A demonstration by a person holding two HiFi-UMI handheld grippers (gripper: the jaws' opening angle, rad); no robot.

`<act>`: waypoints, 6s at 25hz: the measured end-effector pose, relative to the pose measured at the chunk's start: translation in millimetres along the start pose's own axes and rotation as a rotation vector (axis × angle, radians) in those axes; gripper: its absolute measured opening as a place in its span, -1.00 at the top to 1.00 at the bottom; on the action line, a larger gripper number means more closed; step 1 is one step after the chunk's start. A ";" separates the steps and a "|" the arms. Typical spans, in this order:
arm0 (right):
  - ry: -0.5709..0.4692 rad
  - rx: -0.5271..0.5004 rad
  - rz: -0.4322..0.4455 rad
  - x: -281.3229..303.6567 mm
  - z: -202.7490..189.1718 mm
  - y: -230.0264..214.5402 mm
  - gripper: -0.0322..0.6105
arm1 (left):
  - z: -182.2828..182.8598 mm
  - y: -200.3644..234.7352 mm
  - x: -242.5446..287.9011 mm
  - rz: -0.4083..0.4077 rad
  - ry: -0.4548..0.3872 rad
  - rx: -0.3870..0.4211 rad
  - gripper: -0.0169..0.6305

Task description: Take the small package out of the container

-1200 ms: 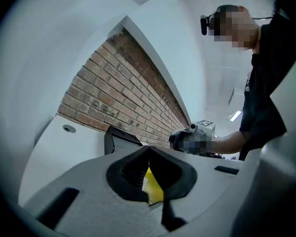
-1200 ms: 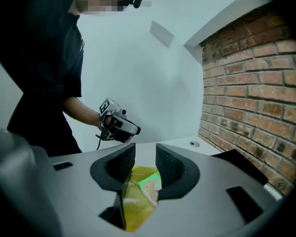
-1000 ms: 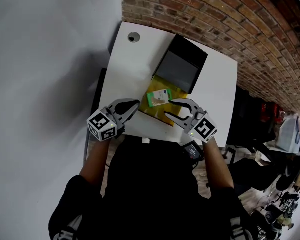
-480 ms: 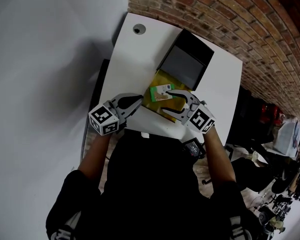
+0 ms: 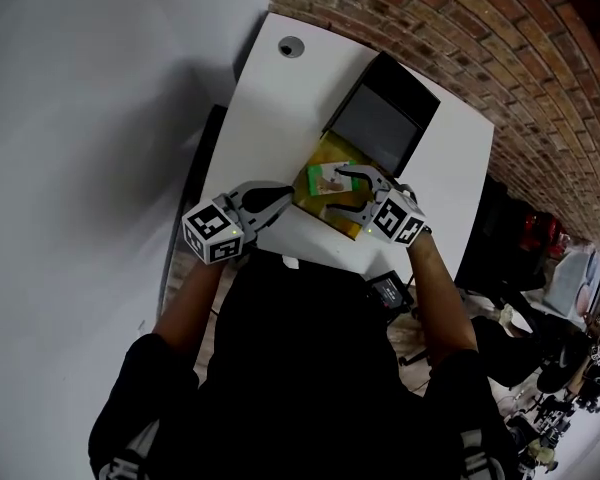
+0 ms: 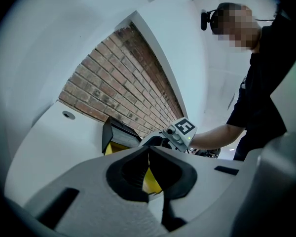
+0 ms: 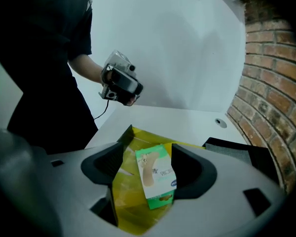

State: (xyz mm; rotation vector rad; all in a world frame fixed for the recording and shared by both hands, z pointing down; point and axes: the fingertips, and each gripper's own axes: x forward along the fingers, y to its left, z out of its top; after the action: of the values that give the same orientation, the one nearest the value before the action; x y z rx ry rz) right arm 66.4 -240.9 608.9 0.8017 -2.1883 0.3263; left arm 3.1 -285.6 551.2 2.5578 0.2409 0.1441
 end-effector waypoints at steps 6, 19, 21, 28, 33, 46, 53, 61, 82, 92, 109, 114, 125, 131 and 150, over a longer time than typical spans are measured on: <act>0.116 -0.087 0.032 16.4 -18.3 -2.1 -0.10 | -4.6 -5.1 2.4 -0.016 0.011 -0.011 0.90; 0.299 -0.145 0.062 40.6 -46.1 -15.2 -0.24 | -19.5 -7.8 4.3 -0.022 0.025 -0.020 0.90; 0.320 -0.150 0.076 43.4 -48.4 -14.9 -0.26 | -18.6 -6.7 4.1 -0.018 0.019 -0.023 0.90; 0.372 -0.169 0.099 53.3 -54.3 -13.2 -0.26 | -20.4 -2.6 3.6 -0.004 0.026 -0.006 0.90; 0.392 -0.164 0.099 54.7 -54.8 -17.6 -0.26 | -18.7 -3.4 4.6 -0.007 0.028 -0.004 0.90; 0.475 -0.184 0.128 60.3 -61.2 -16.2 -0.26 | -22.0 -1.8 -4.5 0.005 0.027 -0.011 0.90; 0.495 -0.171 0.126 61.2 -61.1 -17.1 -0.26 | -24.6 -3.9 -8.8 0.007 0.027 -0.013 0.90; 0.501 -0.182 0.123 60.9 -62.0 -17.8 -0.18 | -26.8 -5.3 -10.6 0.008 0.025 -0.013 0.90; 0.459 -0.181 0.045 39.9 -43.7 -16.9 -0.13 | -27.4 -12.7 -15.5 -0.016 0.029 0.003 0.90; 0.421 -0.196 0.020 27.9 -31.6 -10.1 -0.12 | -25.7 -21.8 -12.4 -0.029 0.038 0.013 0.90; 0.074 -0.036 -0.122 -33.2 46.0 -28.1 -0.11 | -3.5 -23.1 -12.4 -0.005 0.026 0.056 0.90; -0.062 0.009 -0.166 -64.1 78.2 -30.4 -0.11 | 12.7 -25.5 -10.7 -0.002 0.022 0.087 0.90; -0.494 0.165 -0.260 -153.1 135.9 -30.7 -0.11 | 42.2 -37.1 -8.9 -0.008 0.012 0.174 0.90; -0.642 0.194 -0.329 -199.3 140.3 -20.6 -0.11 | 68.4 -54.9 -3.9 -0.028 0.002 0.243 0.90; -1.074 0.340 -0.354 -311.9 105.4 46.8 -0.11 | 112.4 -139.0 5.2 -0.016 -0.064 0.357 0.90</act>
State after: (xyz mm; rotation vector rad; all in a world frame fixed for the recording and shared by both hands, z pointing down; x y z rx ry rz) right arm 133.7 -115.7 308.2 1.8420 -2.8945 0.0712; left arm 5.8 -228.8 381.7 2.9078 0.2842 0.0124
